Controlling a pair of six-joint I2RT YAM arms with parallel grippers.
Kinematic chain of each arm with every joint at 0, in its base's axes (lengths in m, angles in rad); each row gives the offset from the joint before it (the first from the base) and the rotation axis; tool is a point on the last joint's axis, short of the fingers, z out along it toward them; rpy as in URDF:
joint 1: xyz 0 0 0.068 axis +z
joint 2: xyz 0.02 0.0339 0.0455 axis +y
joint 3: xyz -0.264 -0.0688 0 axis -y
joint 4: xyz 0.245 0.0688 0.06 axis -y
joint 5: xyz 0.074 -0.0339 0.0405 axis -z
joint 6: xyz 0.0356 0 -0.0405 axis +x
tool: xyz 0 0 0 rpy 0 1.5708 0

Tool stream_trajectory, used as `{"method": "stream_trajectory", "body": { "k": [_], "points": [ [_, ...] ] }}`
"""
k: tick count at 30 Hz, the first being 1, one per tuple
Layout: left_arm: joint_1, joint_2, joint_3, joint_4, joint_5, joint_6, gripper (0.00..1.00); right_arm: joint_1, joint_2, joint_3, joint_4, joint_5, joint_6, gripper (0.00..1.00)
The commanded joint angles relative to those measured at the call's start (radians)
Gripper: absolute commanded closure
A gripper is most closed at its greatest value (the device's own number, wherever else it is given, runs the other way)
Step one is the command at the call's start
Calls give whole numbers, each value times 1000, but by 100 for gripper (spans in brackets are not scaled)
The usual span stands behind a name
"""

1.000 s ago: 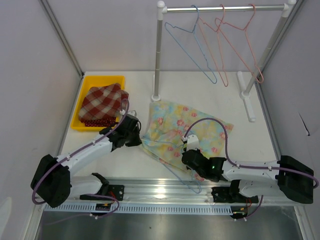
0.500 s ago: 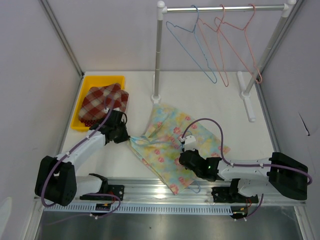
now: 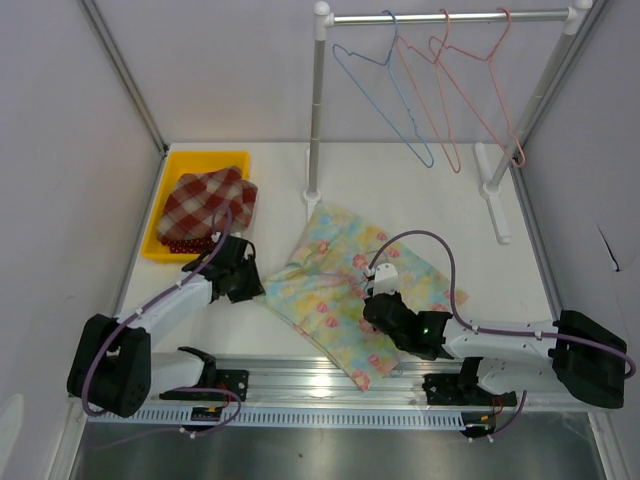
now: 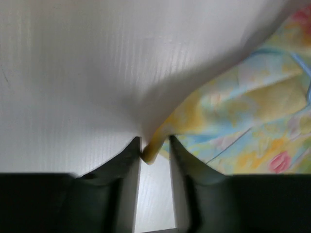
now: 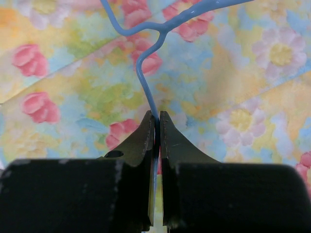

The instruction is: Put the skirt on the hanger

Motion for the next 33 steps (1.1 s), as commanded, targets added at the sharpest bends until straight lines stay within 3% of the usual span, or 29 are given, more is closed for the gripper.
{"method": "stream_trajectory", "body": {
  "k": [1, 3, 5, 8, 11, 16, 22, 27, 33],
  "points": [
    [-74, -83, -5, 33, -10, -37, 52, 15, 0, 60, 71, 65, -39, 100],
    [-134, -152, -1, 23, -57, -72, 41, 21, 18, 71, 77, 65, -48, 100],
    [-242, -187, 30, -10, -132, -96, 37, 26, 46, 74, 78, 65, -46, 100],
    [-358, -224, 49, 9, -159, -135, 36, 24, 72, 83, 66, 74, -36, 100],
    [-476, -197, 29, 158, -140, -185, 37, 15, 83, 82, 57, 78, -25, 100],
    [-677, -25, 32, 339, -134, -258, 55, 9, 83, 69, 69, 79, -17, 100],
    [-797, 144, 41, 488, -159, -346, 67, -11, 71, 60, 78, 81, -20, 100],
    [-858, 251, 47, 410, -177, -451, 76, -26, 55, 49, 112, 97, -26, 100],
    [-901, 221, -23, 359, -186, -543, 82, -45, 49, 45, 107, 150, -17, 100]
  ]
}}
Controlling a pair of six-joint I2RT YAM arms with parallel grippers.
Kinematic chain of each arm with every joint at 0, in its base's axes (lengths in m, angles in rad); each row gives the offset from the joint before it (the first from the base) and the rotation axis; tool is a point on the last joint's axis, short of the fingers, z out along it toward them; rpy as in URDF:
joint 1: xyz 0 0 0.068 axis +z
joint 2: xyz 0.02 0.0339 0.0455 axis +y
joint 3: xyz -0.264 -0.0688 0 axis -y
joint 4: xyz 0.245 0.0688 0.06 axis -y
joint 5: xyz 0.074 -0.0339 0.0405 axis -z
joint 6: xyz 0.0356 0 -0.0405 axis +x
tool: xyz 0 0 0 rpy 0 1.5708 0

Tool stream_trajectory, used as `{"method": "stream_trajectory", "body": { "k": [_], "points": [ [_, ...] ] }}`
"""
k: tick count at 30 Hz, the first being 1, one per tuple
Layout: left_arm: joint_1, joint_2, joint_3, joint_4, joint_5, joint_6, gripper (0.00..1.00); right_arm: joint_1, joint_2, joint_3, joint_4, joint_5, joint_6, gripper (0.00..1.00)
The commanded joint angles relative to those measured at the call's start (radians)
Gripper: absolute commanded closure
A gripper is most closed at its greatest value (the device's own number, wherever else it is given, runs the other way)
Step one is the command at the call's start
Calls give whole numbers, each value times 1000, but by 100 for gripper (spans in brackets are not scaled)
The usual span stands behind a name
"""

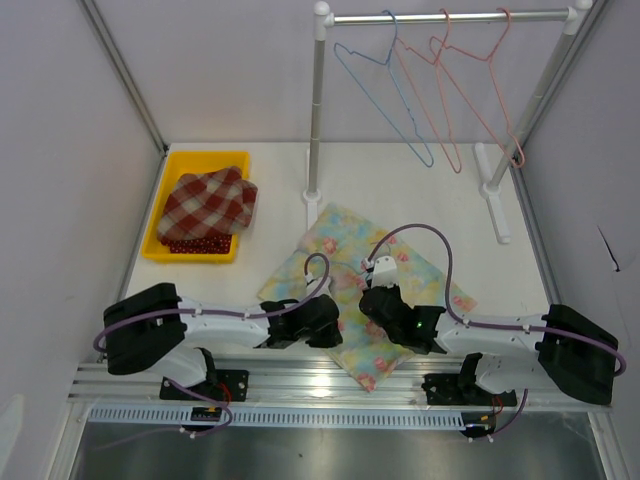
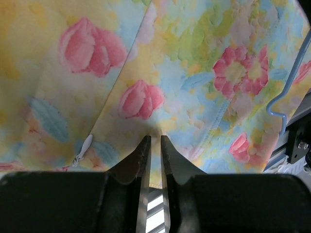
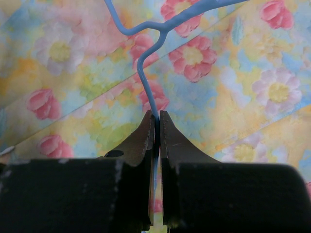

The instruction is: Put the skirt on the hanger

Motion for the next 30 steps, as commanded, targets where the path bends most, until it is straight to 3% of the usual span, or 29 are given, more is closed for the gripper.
{"method": "stream_trajectory", "body": {
  "k": [1, 14, 30],
  "points": [
    [-21, -27, -52, -49, -21, -83, 82, -16, -24, -2, 51, 94, 17, 100],
    [8, -174, -125, -162, -53, -88, 82, -35, -32, -49, 77, 134, 21, 100],
    [46, -185, -172, -165, -24, -70, 82, 7, -22, -8, 58, 242, -40, 100]
  ]
}}
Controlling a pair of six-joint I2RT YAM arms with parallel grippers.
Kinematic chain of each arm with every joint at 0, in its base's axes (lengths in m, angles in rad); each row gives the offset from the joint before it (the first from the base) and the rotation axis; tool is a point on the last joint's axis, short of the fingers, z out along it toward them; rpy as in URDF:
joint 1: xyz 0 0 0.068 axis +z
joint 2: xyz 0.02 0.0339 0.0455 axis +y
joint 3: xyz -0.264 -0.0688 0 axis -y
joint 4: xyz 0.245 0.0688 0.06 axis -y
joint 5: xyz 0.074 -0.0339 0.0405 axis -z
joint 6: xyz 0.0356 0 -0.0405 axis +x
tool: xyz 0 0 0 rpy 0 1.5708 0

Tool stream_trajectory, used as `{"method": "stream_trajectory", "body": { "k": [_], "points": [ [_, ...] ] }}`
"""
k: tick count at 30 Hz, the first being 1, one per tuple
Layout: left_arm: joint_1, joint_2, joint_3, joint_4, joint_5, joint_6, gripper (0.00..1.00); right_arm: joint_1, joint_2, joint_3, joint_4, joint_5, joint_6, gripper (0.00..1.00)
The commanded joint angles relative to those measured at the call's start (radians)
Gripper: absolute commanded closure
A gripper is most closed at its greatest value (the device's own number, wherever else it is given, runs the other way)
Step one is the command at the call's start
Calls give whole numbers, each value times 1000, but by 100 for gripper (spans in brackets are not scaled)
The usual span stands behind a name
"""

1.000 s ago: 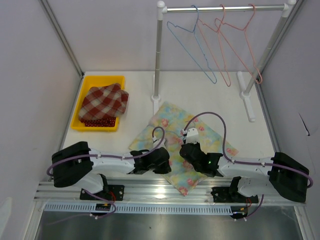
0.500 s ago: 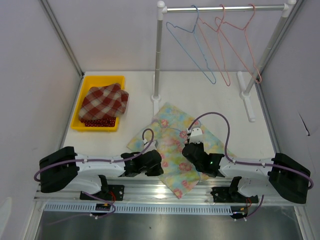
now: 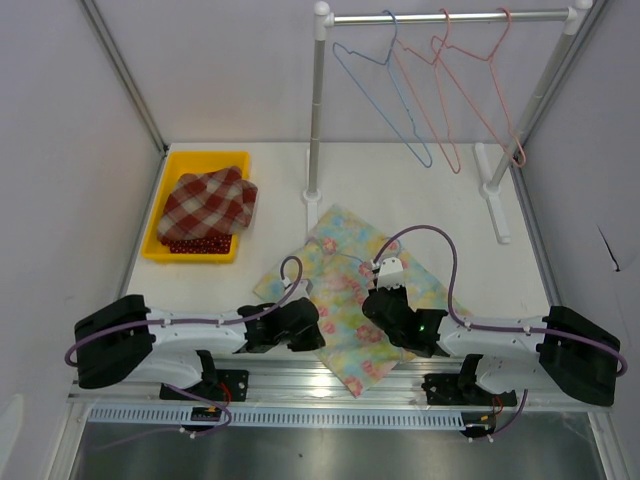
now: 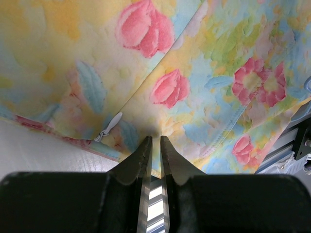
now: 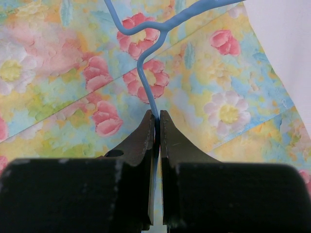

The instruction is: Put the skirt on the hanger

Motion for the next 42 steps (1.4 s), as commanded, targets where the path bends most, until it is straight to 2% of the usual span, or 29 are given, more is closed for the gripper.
{"method": "stream_trajectory", "body": {
  "k": [1, 7, 14, 19, 23, 27, 30, 36, 42],
  "points": [
    [21, -20, -48, -88, -15, 18, 82, 8, 8, 50, 0, 113, -9, 100],
    [49, -86, -83, -96, -10, 35, 82, 48, 16, 74, -6, 138, -42, 100],
    [50, -86, -71, -93, -3, 42, 82, 59, 2, 87, -14, 158, -61, 100],
    [47, -97, -35, -97, 1, 58, 81, 93, -62, 117, -73, 156, -68, 100],
    [47, -147, 3, -154, -13, 79, 77, 131, -151, 148, -92, 121, -156, 100],
    [47, -227, 105, -229, -36, 131, 69, 136, -263, 185, -147, 57, -196, 100],
    [46, -296, 196, -293, -65, 194, 59, 136, -322, 214, -187, 20, -219, 100],
    [47, -359, 395, -424, -147, 315, 53, 136, -407, 255, -222, -58, -234, 100],
    [49, -373, 521, -510, -231, 384, 51, 137, -440, 344, -274, -75, -233, 100]
  ]
}}
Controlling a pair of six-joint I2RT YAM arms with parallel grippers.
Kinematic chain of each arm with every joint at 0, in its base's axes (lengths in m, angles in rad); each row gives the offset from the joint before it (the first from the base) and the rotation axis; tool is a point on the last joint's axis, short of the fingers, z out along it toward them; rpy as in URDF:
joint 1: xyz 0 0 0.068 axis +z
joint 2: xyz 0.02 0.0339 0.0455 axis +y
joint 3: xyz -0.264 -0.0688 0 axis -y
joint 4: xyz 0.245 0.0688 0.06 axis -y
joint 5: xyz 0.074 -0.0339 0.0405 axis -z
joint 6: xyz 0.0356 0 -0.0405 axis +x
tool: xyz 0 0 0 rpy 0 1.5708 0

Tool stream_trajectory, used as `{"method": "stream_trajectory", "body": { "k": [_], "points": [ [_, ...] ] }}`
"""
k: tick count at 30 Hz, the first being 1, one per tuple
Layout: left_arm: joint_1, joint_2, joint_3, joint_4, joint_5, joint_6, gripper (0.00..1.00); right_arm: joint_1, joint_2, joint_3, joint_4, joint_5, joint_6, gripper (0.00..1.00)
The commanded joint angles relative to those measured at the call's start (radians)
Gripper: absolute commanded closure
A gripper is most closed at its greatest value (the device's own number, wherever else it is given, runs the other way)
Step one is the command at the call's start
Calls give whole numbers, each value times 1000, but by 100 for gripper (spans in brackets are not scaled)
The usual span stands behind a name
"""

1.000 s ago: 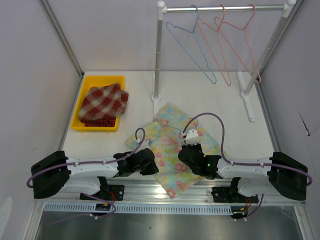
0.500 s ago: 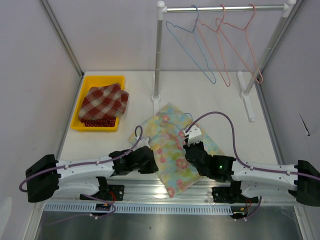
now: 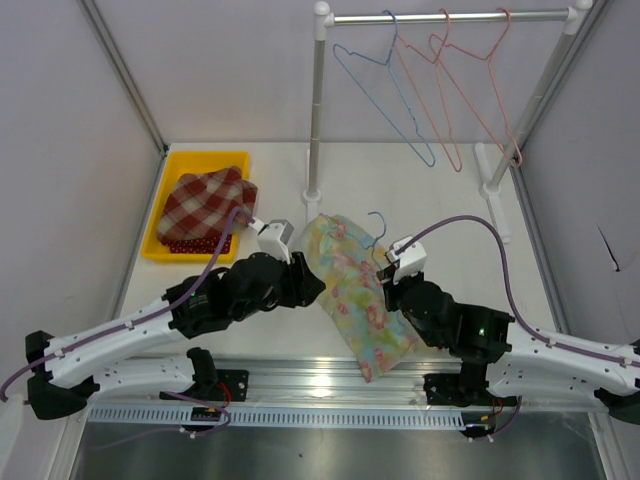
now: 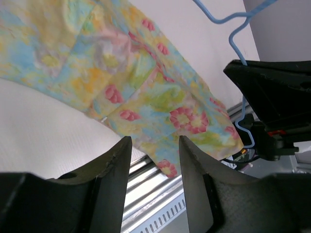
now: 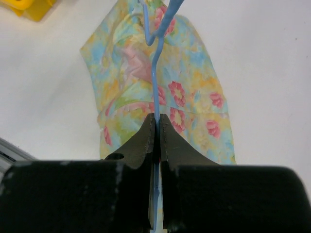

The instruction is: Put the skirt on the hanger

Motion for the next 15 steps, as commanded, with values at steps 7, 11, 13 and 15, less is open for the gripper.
{"method": "stream_trajectory", "body": {
  "k": [7, 11, 13, 15],
  "points": [
    [7, -69, 129, -140, -119, 96, 50, 4, 36, 311, -92, 75, -43, 100],
    [8, -93, 158, -167, -136, 100, 50, 1, 79, 406, -95, 108, -107, 100],
    [8, -104, 167, -173, -138, 100, 50, -10, 97, 452, -98, 114, -132, 100],
    [8, -110, 176, -181, -139, 99, 49, -42, 108, 483, -98, 103, -145, 100]
  ]
}}
